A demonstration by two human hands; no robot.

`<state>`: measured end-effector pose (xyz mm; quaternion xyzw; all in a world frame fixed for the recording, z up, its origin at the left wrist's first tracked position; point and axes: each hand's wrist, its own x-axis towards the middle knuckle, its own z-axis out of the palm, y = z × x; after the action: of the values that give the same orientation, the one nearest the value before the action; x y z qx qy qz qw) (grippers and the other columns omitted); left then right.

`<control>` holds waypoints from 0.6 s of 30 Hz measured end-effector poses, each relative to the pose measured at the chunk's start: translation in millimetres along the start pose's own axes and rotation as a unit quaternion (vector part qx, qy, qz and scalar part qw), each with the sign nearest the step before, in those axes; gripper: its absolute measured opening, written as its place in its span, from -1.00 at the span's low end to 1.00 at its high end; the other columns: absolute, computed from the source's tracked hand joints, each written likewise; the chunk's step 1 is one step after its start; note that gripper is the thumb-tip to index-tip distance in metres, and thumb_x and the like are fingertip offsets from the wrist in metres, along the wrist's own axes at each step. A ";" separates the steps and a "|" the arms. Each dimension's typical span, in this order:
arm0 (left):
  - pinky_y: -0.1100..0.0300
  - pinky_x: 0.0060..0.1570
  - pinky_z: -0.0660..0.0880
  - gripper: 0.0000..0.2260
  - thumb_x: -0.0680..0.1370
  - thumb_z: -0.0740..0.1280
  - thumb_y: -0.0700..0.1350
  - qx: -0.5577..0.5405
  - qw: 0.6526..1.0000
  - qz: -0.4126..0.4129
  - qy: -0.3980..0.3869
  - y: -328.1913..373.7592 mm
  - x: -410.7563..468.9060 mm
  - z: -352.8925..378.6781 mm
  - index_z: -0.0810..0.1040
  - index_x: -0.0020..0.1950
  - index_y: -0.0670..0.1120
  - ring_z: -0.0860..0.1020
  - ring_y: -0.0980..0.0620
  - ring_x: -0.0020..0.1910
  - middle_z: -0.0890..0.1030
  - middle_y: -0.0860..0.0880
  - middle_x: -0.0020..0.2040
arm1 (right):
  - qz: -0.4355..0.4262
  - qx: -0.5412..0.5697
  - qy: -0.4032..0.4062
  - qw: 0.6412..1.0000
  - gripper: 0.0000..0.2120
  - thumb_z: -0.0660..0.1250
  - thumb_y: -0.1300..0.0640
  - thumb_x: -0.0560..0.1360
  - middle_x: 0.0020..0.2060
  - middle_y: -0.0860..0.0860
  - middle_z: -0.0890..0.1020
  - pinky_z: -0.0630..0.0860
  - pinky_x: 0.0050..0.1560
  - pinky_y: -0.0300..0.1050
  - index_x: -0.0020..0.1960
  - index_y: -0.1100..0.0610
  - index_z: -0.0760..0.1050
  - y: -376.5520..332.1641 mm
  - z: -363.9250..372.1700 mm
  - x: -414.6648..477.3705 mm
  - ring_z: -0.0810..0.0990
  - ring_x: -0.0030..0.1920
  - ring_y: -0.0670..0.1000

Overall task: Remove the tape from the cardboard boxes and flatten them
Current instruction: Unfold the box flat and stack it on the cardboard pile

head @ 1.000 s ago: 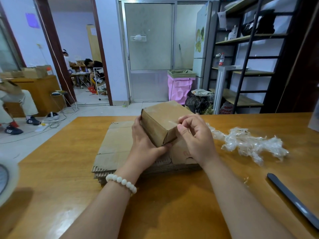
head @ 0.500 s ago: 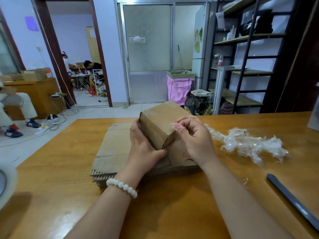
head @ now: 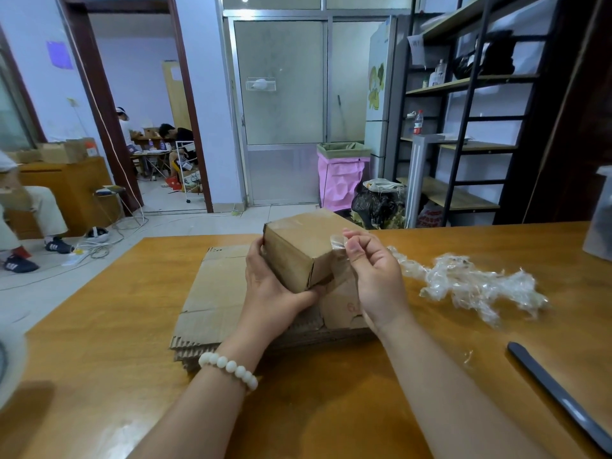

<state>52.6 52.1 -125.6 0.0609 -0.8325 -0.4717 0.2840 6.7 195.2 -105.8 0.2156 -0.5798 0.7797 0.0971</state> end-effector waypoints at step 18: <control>0.17 0.22 0.36 -0.07 0.38 0.55 -0.04 -0.099 0.994 -0.055 -0.002 0.8 7.0 -4.1 -0.04 0.51 -0.02 0.35 0.05 0.28 0.29 0.05 0.30 | -0.077 -0.074 -0.038 0.994 -0.82 0.20 0.17 0.60 -0.02 0.01 0.65 0.47 0.09 -0.35 -0.14 0.11 0.52 -10.7 -6.5 -6.6 0.54 0.19 -0.15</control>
<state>49.1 46.9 -120.4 0.0776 -0.7776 -0.5670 0.2603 15.5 205.3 -101.1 0.2809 -0.6211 0.7160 0.1505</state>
